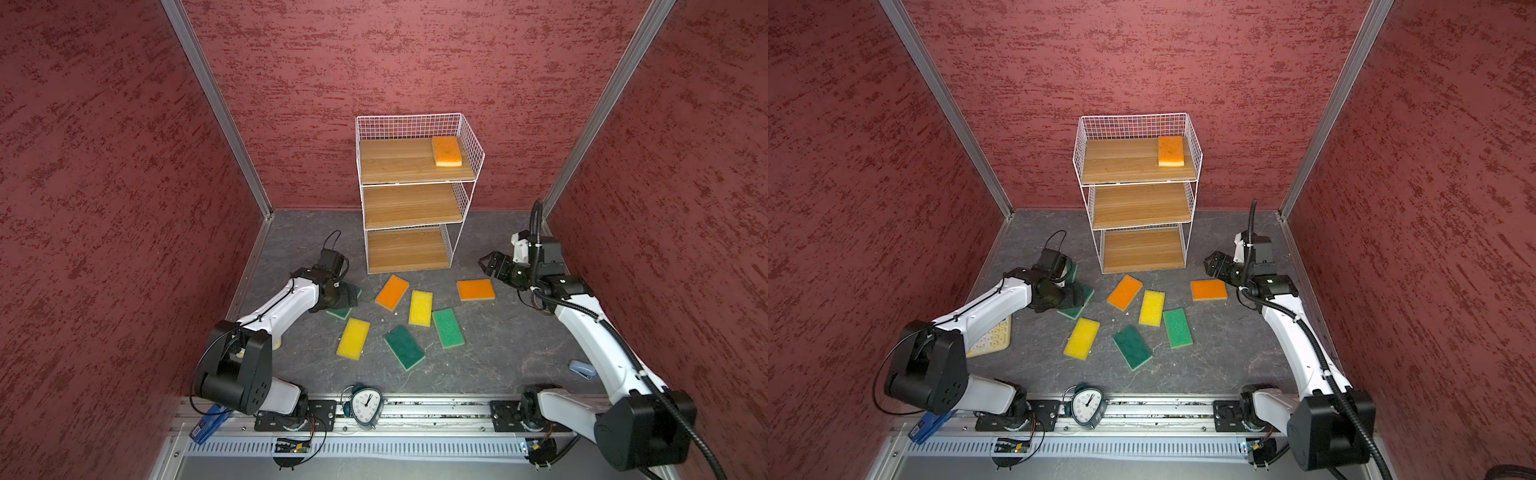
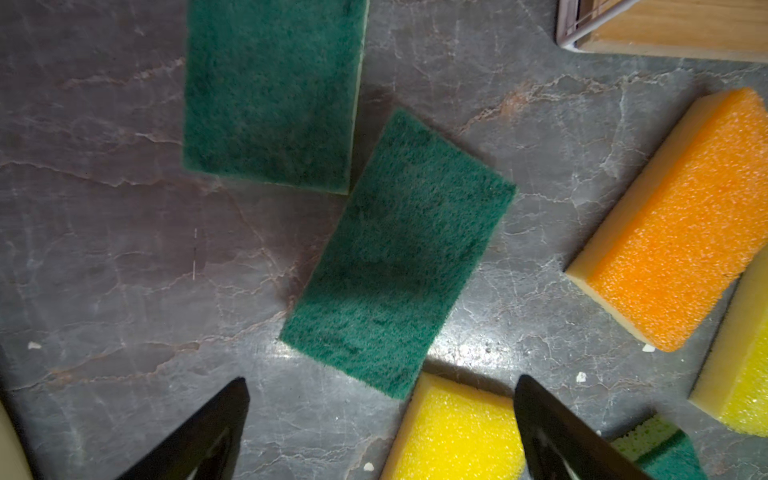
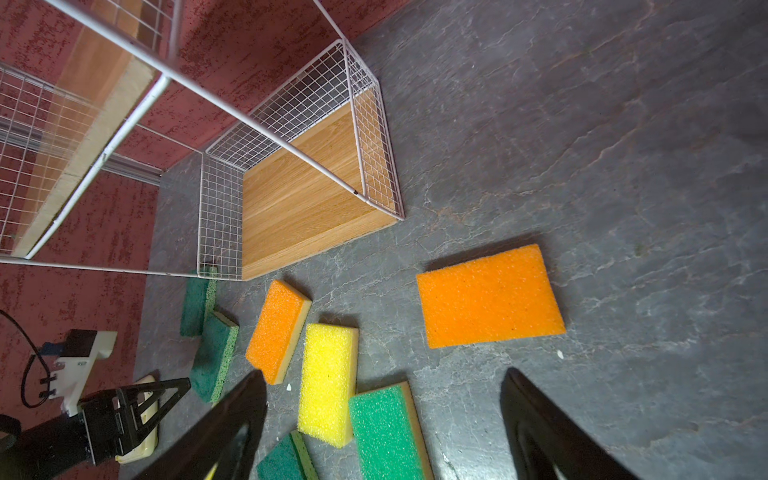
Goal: Place and organize the cleaning sponges onto the shelf
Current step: 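Close the left gripper on the dark green scouring sponge's end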
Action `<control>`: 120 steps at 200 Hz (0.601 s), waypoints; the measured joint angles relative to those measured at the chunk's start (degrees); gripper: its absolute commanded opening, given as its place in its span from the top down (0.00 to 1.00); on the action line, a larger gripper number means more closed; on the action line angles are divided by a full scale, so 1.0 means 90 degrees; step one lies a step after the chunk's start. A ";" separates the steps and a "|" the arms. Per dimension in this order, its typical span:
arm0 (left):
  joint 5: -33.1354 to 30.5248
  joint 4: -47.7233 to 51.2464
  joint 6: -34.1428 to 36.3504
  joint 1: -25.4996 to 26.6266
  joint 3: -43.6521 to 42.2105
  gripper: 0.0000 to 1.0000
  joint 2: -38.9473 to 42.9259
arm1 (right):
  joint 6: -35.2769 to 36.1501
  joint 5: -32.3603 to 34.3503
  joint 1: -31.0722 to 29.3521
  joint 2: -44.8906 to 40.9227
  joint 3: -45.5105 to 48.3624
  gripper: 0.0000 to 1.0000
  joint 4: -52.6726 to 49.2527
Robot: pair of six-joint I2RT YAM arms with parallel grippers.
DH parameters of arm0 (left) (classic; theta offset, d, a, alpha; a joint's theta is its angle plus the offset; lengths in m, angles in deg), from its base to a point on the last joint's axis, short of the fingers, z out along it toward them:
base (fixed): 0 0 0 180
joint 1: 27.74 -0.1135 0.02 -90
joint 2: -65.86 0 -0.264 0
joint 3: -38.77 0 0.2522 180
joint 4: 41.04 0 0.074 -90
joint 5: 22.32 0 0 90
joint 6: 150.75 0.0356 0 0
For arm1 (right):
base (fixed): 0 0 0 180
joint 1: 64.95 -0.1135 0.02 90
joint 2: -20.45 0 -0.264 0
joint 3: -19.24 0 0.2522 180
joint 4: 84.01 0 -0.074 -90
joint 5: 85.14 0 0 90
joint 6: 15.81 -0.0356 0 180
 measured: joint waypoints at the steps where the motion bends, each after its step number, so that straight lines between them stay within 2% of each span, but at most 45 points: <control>1: 0.0002 0.0002 0.0000 -0.0005 0.0000 0.00 -0.0010 | 0.0000 0.0000 0.0000 0.0000 0.0000 0.11 0.0000; 47: 0.0236 -0.0032 0.0114 -0.0238 0.0000 0.00 -0.0253 | 0.0029 0.0032 0.0029 0.0000 0.0000 0.10 -0.0005; 120: 0.0432 -0.0243 0.0304 -0.0248 0.0000 0.00 -0.0755 | 0.0056 0.0053 0.0051 0.0000 0.0000 0.10 -0.0017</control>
